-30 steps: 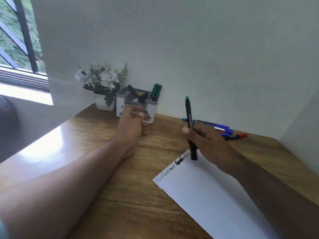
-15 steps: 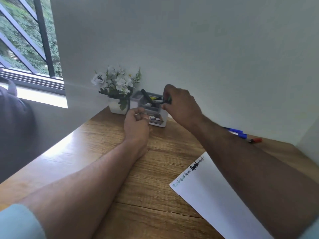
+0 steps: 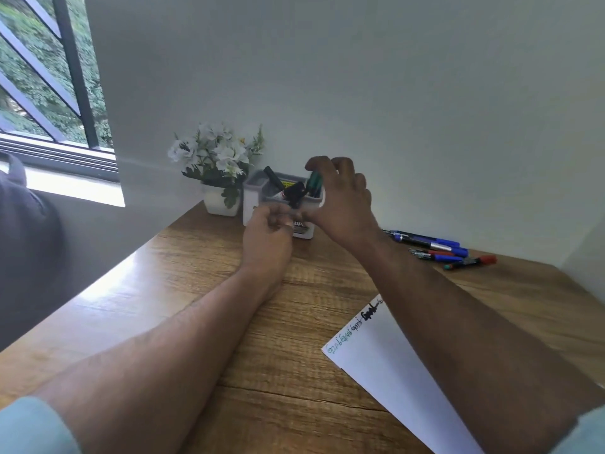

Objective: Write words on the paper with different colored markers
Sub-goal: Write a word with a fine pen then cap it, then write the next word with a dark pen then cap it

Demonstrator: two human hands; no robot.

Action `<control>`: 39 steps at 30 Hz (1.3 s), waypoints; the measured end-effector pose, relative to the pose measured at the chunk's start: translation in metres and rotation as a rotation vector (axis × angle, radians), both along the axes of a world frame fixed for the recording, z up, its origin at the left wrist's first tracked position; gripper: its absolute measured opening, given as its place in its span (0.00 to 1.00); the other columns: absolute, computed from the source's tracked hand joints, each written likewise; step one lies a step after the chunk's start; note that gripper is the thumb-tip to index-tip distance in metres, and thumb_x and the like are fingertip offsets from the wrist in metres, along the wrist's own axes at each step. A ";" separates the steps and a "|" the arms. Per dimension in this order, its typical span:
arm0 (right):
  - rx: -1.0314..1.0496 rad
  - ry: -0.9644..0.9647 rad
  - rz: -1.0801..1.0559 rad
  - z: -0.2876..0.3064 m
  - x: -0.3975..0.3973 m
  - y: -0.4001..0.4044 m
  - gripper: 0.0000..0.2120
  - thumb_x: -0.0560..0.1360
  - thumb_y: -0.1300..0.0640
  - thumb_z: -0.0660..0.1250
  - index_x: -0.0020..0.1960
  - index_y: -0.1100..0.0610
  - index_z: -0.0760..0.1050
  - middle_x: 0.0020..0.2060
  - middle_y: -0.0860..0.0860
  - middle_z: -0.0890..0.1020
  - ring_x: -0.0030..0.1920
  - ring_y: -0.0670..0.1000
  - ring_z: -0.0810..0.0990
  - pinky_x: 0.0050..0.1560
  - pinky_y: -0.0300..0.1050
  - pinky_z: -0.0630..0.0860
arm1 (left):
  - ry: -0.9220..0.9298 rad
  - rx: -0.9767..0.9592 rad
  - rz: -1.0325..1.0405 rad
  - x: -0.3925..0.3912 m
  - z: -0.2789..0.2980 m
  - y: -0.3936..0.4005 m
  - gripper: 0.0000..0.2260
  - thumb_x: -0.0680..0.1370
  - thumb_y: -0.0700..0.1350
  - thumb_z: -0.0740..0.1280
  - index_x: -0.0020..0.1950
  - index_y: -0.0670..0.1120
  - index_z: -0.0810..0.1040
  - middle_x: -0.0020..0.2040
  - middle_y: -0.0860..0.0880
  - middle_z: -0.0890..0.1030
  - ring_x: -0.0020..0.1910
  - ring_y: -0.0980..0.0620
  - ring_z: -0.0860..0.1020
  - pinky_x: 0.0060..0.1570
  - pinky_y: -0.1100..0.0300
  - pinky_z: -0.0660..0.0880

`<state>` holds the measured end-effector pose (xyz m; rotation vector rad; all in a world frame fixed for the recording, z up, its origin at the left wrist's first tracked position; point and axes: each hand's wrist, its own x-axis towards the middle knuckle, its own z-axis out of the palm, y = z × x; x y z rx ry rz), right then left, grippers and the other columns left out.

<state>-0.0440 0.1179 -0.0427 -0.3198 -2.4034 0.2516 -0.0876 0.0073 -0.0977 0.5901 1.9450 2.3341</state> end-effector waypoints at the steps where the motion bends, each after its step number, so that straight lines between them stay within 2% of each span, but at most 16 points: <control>1: -0.024 0.023 0.033 -0.002 0.008 0.005 0.30 0.65 0.50 0.76 0.63 0.47 0.68 0.58 0.51 0.70 0.54 0.52 0.69 0.51 0.48 0.67 | 0.069 -0.026 -0.056 0.004 0.000 0.000 0.11 0.77 0.35 0.64 0.47 0.52 0.78 0.46 0.51 0.81 0.42 0.54 0.79 0.48 0.47 0.79; 4: -0.104 0.062 0.090 -0.014 0.035 0.023 0.26 0.66 0.47 0.76 0.60 0.49 0.71 0.52 0.52 0.75 0.51 0.51 0.75 0.47 0.47 0.72 | 0.341 -0.132 -0.253 0.020 0.000 0.002 0.12 0.76 0.35 0.66 0.47 0.53 0.80 0.44 0.52 0.82 0.38 0.56 0.78 0.41 0.54 0.79; 6: -0.146 -0.009 0.067 -0.022 0.053 0.039 0.24 0.66 0.54 0.77 0.59 0.50 0.72 0.50 0.50 0.76 0.49 0.49 0.75 0.45 0.43 0.71 | 0.450 -0.202 -0.317 0.028 0.000 0.004 0.09 0.77 0.37 0.66 0.49 0.51 0.80 0.43 0.53 0.81 0.38 0.59 0.77 0.42 0.59 0.78; 8: -0.145 -0.146 0.021 -0.028 0.068 0.059 0.22 0.66 0.63 0.75 0.57 0.51 0.75 0.50 0.51 0.79 0.51 0.51 0.77 0.50 0.45 0.73 | 0.527 -0.264 -0.344 0.030 0.000 0.005 0.09 0.77 0.37 0.66 0.52 0.49 0.80 0.43 0.57 0.80 0.40 0.65 0.76 0.44 0.69 0.75; 10: -0.105 -0.250 -0.047 -0.033 0.080 0.079 0.19 0.68 0.65 0.71 0.57 0.53 0.78 0.53 0.54 0.80 0.55 0.54 0.77 0.56 0.45 0.72 | 0.609 -0.369 -0.379 0.031 0.000 0.005 0.08 0.77 0.38 0.67 0.53 0.48 0.81 0.46 0.58 0.80 0.44 0.68 0.76 0.46 0.75 0.70; 12: 0.006 -0.370 -0.168 -0.035 0.088 0.095 0.15 0.73 0.61 0.68 0.59 0.54 0.78 0.56 0.55 0.80 0.57 0.57 0.76 0.57 0.47 0.71 | 0.661 -0.486 -0.413 0.031 -0.001 0.005 0.08 0.77 0.40 0.67 0.54 0.50 0.81 0.48 0.57 0.80 0.48 0.66 0.76 0.47 0.74 0.69; 16: 0.312 -0.601 -0.366 -0.034 0.094 0.107 0.10 0.77 0.51 0.62 0.56 0.50 0.77 0.53 0.54 0.80 0.53 0.57 0.77 0.50 0.48 0.72 | 0.678 -0.596 -0.454 0.032 -0.001 0.005 0.09 0.77 0.41 0.67 0.55 0.49 0.81 0.51 0.55 0.80 0.51 0.59 0.77 0.49 0.74 0.69; 20: 0.472 -0.631 -0.363 -0.033 0.087 0.103 0.11 0.79 0.51 0.60 0.58 0.50 0.76 0.54 0.53 0.79 0.54 0.56 0.78 0.49 0.48 0.70 | 0.674 -0.621 -0.442 0.031 0.000 0.004 0.09 0.77 0.42 0.67 0.55 0.49 0.81 0.51 0.55 0.81 0.51 0.58 0.77 0.48 0.76 0.68; 23: 0.604 -0.657 -0.332 -0.029 0.082 0.100 0.09 0.78 0.53 0.61 0.56 0.52 0.77 0.53 0.52 0.78 0.54 0.56 0.77 0.46 0.47 0.67 | 0.656 -0.609 -0.422 0.029 -0.001 0.003 0.08 0.77 0.43 0.67 0.54 0.51 0.81 0.51 0.56 0.80 0.52 0.58 0.77 0.51 0.69 0.70; 25: 0.607 -0.648 -0.286 -0.024 0.080 0.096 0.07 0.77 0.53 0.63 0.53 0.53 0.76 0.52 0.52 0.78 0.52 0.56 0.77 0.43 0.46 0.65 | 0.659 -0.613 -0.419 0.029 -0.001 0.002 0.08 0.77 0.43 0.67 0.54 0.52 0.81 0.52 0.56 0.80 0.53 0.58 0.77 0.54 0.63 0.72; 29: 0.352 -0.464 -0.158 -0.002 0.089 0.069 0.04 0.73 0.57 0.64 0.46 0.53 0.69 0.45 0.53 0.79 0.46 0.57 0.78 0.38 0.45 0.67 | 0.714 -0.598 -0.386 0.031 0.001 0.003 0.12 0.78 0.45 0.66 0.62 0.51 0.78 0.57 0.53 0.78 0.54 0.57 0.76 0.57 0.58 0.74; 31: 0.052 -0.230 0.029 0.007 0.101 0.047 0.06 0.70 0.61 0.67 0.44 0.55 0.70 0.40 0.51 0.80 0.40 0.53 0.79 0.38 0.44 0.71 | 0.760 -0.540 -0.388 0.035 0.003 0.003 0.17 0.78 0.47 0.66 0.67 0.50 0.73 0.62 0.52 0.75 0.57 0.57 0.74 0.59 0.60 0.72; 33: -0.277 -0.014 0.228 0.011 0.115 0.023 0.07 0.68 0.65 0.70 0.42 0.57 0.72 0.38 0.49 0.80 0.33 0.46 0.79 0.37 0.39 0.74 | 0.808 -0.451 -0.383 0.043 0.005 0.002 0.19 0.78 0.46 0.66 0.69 0.48 0.71 0.62 0.54 0.74 0.59 0.60 0.71 0.58 0.63 0.71; 36: -0.655 0.166 0.449 0.006 0.135 0.006 0.10 0.69 0.70 0.70 0.41 0.61 0.71 0.38 0.58 0.81 0.36 0.51 0.82 0.42 0.49 0.80 | 0.893 -0.348 -0.324 0.052 0.007 0.005 0.13 0.79 0.41 0.64 0.63 0.47 0.76 0.54 0.54 0.79 0.53 0.57 0.76 0.51 0.60 0.75; 38: -0.776 0.204 0.499 0.000 0.144 0.007 0.10 0.70 0.72 0.70 0.41 0.66 0.69 0.35 0.61 0.78 0.35 0.52 0.82 0.41 0.49 0.80 | 0.928 -0.305 -0.347 0.061 0.008 0.007 0.09 0.78 0.39 0.63 0.56 0.46 0.78 0.47 0.54 0.80 0.46 0.58 0.77 0.46 0.62 0.75; 39: -0.797 0.191 0.502 -0.003 0.147 0.009 0.10 0.70 0.70 0.71 0.41 0.66 0.68 0.34 0.62 0.76 0.34 0.52 0.81 0.39 0.49 0.79 | 0.949 -0.282 -0.382 0.066 0.009 0.007 0.09 0.77 0.37 0.62 0.52 0.48 0.78 0.44 0.58 0.79 0.44 0.62 0.76 0.44 0.66 0.73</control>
